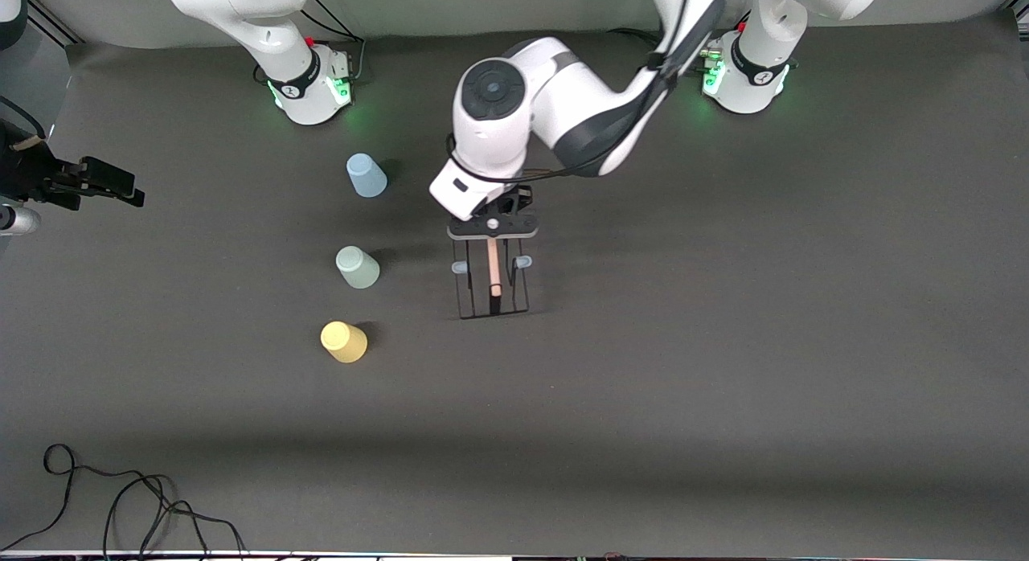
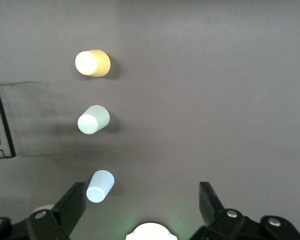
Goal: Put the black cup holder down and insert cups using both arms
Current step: 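Carry the rack with the left gripper to the table middle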
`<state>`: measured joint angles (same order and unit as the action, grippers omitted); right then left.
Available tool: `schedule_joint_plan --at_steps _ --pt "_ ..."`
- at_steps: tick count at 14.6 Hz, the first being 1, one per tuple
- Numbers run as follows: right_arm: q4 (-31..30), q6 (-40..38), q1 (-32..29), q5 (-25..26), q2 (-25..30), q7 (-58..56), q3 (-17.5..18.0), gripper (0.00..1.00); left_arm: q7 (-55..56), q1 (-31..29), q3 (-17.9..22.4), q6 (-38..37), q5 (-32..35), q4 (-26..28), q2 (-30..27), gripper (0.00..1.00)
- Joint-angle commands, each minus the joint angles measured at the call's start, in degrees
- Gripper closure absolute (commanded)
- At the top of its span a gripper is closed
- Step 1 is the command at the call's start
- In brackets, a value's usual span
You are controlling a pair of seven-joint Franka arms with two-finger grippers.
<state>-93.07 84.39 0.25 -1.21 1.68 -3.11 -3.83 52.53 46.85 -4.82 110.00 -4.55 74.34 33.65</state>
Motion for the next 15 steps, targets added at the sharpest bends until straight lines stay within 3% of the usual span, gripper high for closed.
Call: schedule_joint_plan --at_steps 1,15 --pt "-0.44 -0.28 0.10 -0.28 1.05 1.27 0.14 0.00 0.64 1.57 0.87 1.09 2.26 -2.54 2.29 1.00" --pt "-0.44 -0.28 0.19 -1.07 0.96 8.38 0.58 0.00 2.84 2.98 0.87 7.60 1.48 -2.19 7.13 0.99"
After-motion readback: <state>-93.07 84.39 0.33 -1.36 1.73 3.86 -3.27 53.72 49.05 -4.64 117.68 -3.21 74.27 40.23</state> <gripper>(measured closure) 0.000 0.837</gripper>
